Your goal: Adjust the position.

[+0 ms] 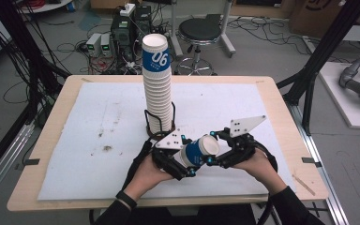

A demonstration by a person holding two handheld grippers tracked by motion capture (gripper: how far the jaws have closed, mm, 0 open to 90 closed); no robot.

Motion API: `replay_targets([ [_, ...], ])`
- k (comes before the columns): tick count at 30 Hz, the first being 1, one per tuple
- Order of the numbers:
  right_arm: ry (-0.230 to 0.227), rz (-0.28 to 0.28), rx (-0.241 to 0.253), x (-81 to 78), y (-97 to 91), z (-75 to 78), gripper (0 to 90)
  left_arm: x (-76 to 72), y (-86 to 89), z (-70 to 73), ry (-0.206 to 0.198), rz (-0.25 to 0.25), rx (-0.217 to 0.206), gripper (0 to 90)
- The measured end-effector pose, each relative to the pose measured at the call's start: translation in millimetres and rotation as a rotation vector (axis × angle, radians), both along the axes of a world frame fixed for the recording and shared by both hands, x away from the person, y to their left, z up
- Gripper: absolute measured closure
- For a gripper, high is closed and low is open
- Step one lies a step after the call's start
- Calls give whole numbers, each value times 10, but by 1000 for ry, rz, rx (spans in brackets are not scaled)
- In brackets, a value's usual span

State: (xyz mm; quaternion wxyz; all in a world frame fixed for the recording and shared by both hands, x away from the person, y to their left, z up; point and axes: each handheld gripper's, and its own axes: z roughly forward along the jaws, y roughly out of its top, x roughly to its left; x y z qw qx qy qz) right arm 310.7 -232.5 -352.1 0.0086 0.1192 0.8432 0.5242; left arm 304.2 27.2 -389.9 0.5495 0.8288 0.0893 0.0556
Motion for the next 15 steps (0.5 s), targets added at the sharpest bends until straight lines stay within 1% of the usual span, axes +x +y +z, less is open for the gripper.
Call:
replay_targets([
  [1, 20, -1, 32, 4, -28, 6, 285, 1, 16, -2, 7, 4, -28, 79],
  [2, 25, 2, 66, 17, -52, 6, 285, 9, 37, -5, 8, 2, -57, 68],
  [3, 39, 6, 93, 20, -71, 7, 285, 20, 60, -13, 16, -1, -98, 67],
  [4, 48, 12, 114, 31, -90, 6, 285, 22, 67, -16, 25, -3, -121, 67],
  [5, 62, 12, 126, 28, -95, 5, 285, 25, 74, -19, 31, -8, -144, 67],
  [6, 58, 10, 142, 31, -101, 1, 285, 25, 80, -20, 32, -11, -161, 68],
  [7, 76, 18, 170, 33, -104, -7, 285, 26, 80, -24, 36, -22, -176, 67],
  [9, 89, 21, 199, 35, -103, -14, 285, 23, 72, -30, 45, -25, -189, 68],
  [11, 98, 27, 219, 39, -96, -22, 285, 26, 68, -35, 57, -35, -213, 68],
  [12, 106, 30, 225, 39, -92, -27, 285, 26, 68, -34, 61, -34, -217, 69],
  [13, 102, 35, 231, 41, -85, -36, 285, 26, 73, -33, 61, -38, -214, 77],
  [14, 107, 37, 235, 40, -79, -41, 285, 27, 80, -33, 58, -50, -214, 101],
  [15, 110, 42, 234, 38, -75, -44, 285, 23, 84, -31, 57, -56, -214, 154],
])
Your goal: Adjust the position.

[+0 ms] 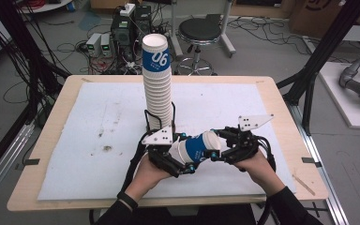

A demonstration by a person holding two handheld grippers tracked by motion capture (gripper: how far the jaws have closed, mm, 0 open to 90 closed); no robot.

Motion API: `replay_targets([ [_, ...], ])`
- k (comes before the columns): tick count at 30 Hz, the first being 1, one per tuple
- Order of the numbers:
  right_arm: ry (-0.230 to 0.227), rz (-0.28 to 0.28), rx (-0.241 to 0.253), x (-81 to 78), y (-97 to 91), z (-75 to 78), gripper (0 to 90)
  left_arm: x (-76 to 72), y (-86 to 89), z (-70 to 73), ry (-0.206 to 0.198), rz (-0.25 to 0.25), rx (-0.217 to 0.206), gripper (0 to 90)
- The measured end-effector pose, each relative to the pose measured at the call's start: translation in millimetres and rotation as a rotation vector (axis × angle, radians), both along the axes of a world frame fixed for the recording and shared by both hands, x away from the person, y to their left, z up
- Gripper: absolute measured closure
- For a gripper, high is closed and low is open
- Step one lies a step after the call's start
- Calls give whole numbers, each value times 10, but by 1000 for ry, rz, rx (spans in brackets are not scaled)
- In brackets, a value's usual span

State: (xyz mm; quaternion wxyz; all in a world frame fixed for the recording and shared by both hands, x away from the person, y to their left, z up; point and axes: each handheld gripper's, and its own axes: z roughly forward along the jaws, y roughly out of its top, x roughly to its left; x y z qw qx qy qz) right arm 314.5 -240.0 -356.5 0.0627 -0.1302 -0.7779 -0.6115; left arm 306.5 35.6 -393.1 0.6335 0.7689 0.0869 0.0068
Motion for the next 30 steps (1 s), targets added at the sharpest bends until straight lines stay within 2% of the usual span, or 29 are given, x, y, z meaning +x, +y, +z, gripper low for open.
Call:
replay_targets([
  [5, 3, 2, 1, 7, 0, -5, 286, 4, 23, 20, 1, -5, 9, 176],
  [8, -8, 5, -33, 9, 1, -8, 276, 8, 31, 29, -2, -1, 33, 182],
  [10, -35, -3, -76, -2, 8, -4, 210, 10, 40, 50, -16, 4, 69, 186],
  [13, -69, -12, -141, -13, 4, 28, 206, 9, 46, 86, -23, 16, 132, 191],
  [21, -175, -45, -270, -89, 0, 162, 202, -6, 9, 141, -78, 39, 322, 196],
  [26, -187, -40, -334, -82, 56, 97, 202, -22, -31, 149, -91, 49, 371, 199],
  [30, -178, -29, -358, -76, 117, 20, 214, -41, -39, 168, -95, 33, 366, 200],
])
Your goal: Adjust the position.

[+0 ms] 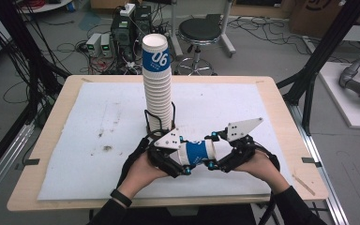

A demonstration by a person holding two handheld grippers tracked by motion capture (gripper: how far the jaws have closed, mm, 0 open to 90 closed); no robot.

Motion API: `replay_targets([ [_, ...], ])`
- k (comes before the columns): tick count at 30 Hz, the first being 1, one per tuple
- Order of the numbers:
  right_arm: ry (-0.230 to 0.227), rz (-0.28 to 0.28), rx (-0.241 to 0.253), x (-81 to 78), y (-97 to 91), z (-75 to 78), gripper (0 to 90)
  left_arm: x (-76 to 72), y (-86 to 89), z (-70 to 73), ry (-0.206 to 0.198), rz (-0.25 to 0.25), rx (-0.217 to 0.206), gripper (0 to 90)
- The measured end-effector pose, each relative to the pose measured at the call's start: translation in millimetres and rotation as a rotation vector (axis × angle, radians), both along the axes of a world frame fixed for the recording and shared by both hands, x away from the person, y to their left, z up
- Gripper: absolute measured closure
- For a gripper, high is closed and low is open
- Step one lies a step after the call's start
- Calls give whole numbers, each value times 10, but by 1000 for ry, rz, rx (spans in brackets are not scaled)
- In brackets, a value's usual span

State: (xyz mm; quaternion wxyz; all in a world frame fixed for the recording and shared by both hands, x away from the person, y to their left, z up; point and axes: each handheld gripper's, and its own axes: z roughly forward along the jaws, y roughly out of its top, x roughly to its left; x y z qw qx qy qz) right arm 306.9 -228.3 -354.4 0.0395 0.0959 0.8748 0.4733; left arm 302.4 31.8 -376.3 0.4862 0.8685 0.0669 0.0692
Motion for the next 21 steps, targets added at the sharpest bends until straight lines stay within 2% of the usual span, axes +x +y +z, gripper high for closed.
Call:
replay_targets([
  [1, 1, 8, 1, 2, 8, -10, 246, -1, -2, 2, -2, -5, -7, 199],
  [5, 8, 34, 30, 10, -11, -5, 270, -6, 10, 19, -8, -12, -22, 185],
  [8, 28, 59, 67, 27, -51, 21, 287, -4, 23, 27, -9, -23, -60, 162],
  [15, 70, 68, 188, 62, -168, 46, 299, 17, 109, 39, 43, -14, -240, 85],
  [18, 88, 76, 239, 84, -219, 51, 299, 50, 164, 26, 109, -24, -331, 76],
  [21, 98, 82, 297, 91, -255, 60, 299, 69, 182, 16, 147, -30, -390, 76],
])
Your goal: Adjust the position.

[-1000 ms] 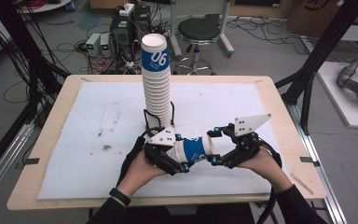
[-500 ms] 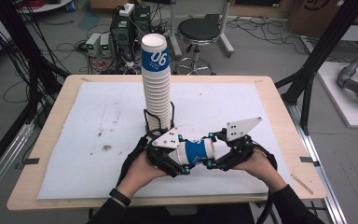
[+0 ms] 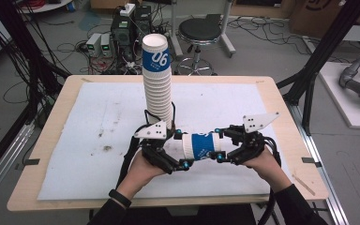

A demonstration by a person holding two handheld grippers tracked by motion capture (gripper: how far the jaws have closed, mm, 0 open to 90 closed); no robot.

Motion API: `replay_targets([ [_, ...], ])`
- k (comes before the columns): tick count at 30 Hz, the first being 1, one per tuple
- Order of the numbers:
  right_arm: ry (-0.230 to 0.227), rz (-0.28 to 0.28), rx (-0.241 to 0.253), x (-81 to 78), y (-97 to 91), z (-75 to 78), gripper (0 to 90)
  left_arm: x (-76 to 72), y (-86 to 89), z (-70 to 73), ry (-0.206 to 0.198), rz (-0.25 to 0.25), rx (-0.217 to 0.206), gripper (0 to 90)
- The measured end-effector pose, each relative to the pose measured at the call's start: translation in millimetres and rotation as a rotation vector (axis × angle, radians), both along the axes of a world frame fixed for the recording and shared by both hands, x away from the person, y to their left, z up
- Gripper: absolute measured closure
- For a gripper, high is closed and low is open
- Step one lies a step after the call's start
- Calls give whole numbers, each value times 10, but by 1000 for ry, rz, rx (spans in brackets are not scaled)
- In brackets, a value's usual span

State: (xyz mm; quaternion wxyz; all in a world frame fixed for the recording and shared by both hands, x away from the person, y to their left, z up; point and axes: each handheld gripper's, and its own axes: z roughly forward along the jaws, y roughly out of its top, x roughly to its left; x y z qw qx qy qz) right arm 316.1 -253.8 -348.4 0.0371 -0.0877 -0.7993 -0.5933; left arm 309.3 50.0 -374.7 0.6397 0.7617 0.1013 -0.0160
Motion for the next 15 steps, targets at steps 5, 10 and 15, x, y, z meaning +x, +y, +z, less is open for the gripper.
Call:
replay_targets([
  [5, 5, 5, 9, -9, 27, -24, 299, -7, -17, 4, 7, -22, -34, 89],
  [10, 22, 16, 18, -1, 44, -60, 301, -6, 17, 25, -1, -18, -34, 172],
  [15, 33, 22, -2, 2, 57, -85, 293, -2, 32, 65, -1, -29, -7, 188],
])
